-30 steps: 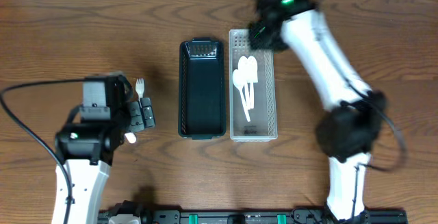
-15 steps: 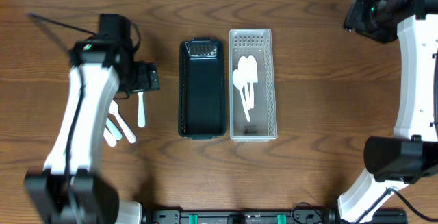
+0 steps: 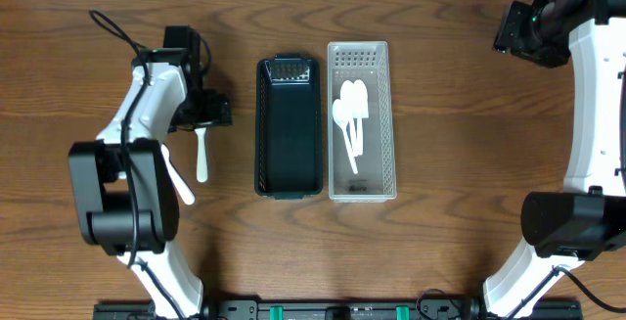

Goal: Pack container
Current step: 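Move left gripper to the lone white fork and grasp it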

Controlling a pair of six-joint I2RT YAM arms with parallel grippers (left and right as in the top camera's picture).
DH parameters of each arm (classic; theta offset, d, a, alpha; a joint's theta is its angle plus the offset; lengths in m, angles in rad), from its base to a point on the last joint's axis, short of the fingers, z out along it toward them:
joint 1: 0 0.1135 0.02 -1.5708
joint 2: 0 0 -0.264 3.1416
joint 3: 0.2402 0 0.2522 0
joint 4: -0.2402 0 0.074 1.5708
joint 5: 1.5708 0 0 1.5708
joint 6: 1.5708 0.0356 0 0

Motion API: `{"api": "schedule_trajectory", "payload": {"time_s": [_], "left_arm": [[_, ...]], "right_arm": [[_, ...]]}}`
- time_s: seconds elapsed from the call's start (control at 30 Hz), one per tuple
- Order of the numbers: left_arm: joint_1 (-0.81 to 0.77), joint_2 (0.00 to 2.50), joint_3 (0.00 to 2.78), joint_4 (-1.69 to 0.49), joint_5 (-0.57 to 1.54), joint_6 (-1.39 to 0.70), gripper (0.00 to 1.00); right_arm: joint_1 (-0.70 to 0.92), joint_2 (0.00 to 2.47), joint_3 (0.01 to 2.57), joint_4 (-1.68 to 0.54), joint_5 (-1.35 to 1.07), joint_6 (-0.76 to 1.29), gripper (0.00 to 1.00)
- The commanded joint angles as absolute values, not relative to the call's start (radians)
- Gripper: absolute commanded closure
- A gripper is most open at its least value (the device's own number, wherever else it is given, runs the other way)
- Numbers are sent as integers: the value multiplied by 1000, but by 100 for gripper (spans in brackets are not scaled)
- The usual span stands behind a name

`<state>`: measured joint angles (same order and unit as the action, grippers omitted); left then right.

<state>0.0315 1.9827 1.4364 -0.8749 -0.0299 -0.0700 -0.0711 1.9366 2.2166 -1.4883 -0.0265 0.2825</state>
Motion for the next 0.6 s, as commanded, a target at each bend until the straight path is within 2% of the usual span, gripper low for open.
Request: {"api": "schedule_trajectory", "payload": {"time_s": [0.0, 0.43, 0.57], "left_arm": [[46, 2024, 1441, -864, -33, 1, 2], [47, 2105, 1441, -798, -34, 10, 2], [47, 2114, 1441, -779, -34, 11, 1]], "right_arm": [[-72, 1937, 2215, -1491, -27, 264, 47], [-72, 1937, 2215, -1509, -27, 256, 49], [-72, 1937, 2215, -1514, -27, 253, 53]]}}
